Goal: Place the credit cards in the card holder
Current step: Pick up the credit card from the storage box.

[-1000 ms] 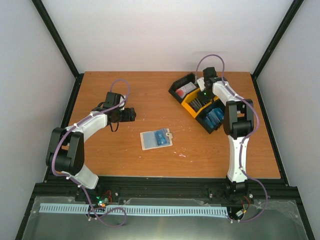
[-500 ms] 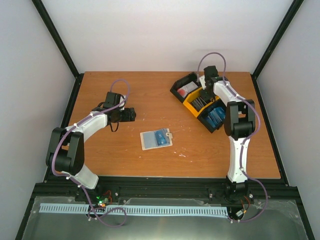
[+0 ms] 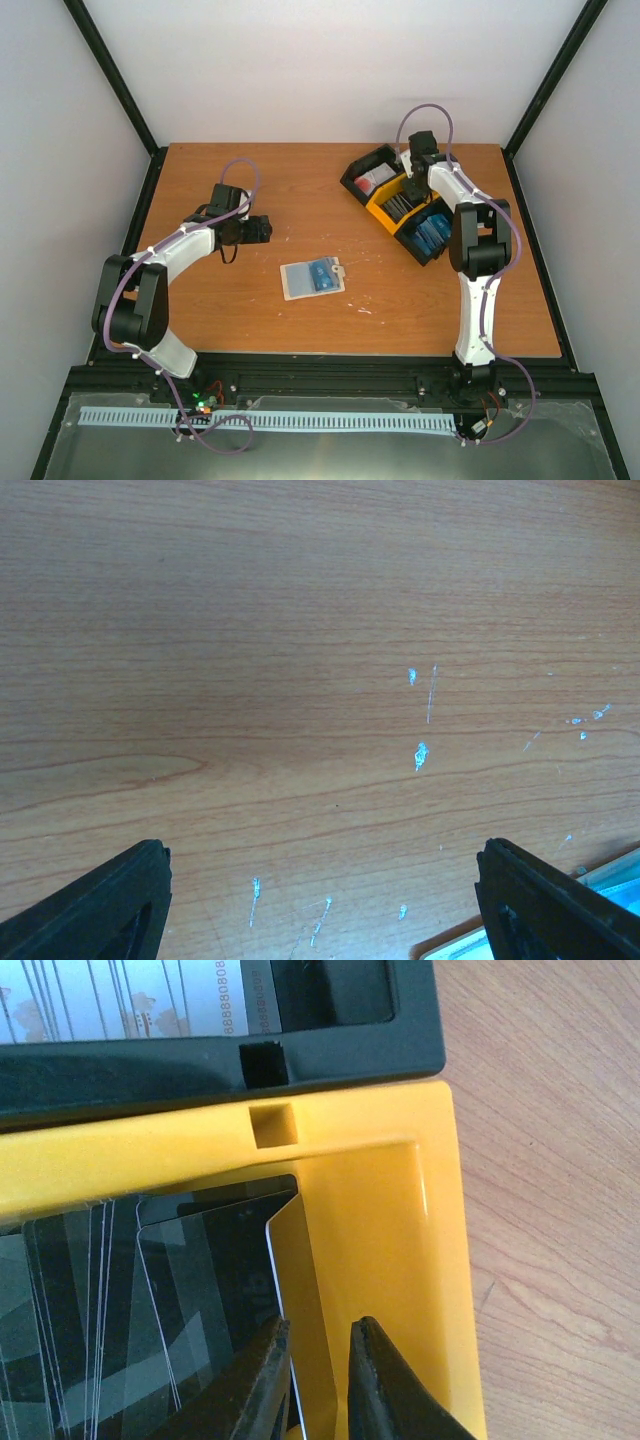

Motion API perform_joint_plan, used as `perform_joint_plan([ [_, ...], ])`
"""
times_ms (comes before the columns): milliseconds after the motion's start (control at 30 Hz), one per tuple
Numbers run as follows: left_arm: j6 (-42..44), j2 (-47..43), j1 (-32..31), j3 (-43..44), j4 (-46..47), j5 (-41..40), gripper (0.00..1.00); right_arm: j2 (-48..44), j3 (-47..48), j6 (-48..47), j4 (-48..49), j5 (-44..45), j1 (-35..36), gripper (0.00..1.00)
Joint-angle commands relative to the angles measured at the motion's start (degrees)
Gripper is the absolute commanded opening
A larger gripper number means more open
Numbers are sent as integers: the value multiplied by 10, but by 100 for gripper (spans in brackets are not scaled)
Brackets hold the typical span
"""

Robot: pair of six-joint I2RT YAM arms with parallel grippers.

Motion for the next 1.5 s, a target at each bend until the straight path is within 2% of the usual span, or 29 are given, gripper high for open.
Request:
perform_joint_plan([
  [0, 11, -2, 3, 15, 1, -6, 84, -3, -14, -16, 4, 21, -5, 18],
  [367, 12, 1, 3, 16, 0, -8, 84, -5, -36, -43, 19, 53, -5, 16],
  [600, 12, 0, 3, 18, 0, -7, 84, 6, -24, -35, 12, 33, -5, 17],
  [700, 12, -4, 3, 16, 0, -7, 84, 12, -7, -22, 9, 25, -5, 4],
  [733, 12, -6, 3, 15, 1, -6, 84, 11, 1, -16, 6, 18, -5, 3],
  [967, 19, -18, 3, 17, 5, 9, 85, -54, 28, 21, -36, -63, -5, 3],
  [1200, 14, -50, 3, 15, 14, 20, 88, -172, -54, 40, -50, -76, -5, 3],
  [1300, 4, -70, 3, 11, 29, 33, 94, -226, -71, 72, -53, -131, -5, 3],
  [1367, -3, -83, 3, 7, 41, 40, 99, -260, -76, 110, -51, -198, -5, 3],
  [1467, -8, -108, 3, -7, 69, 64, 100, -310, -103, 184, -27, -327, -5, 3],
])
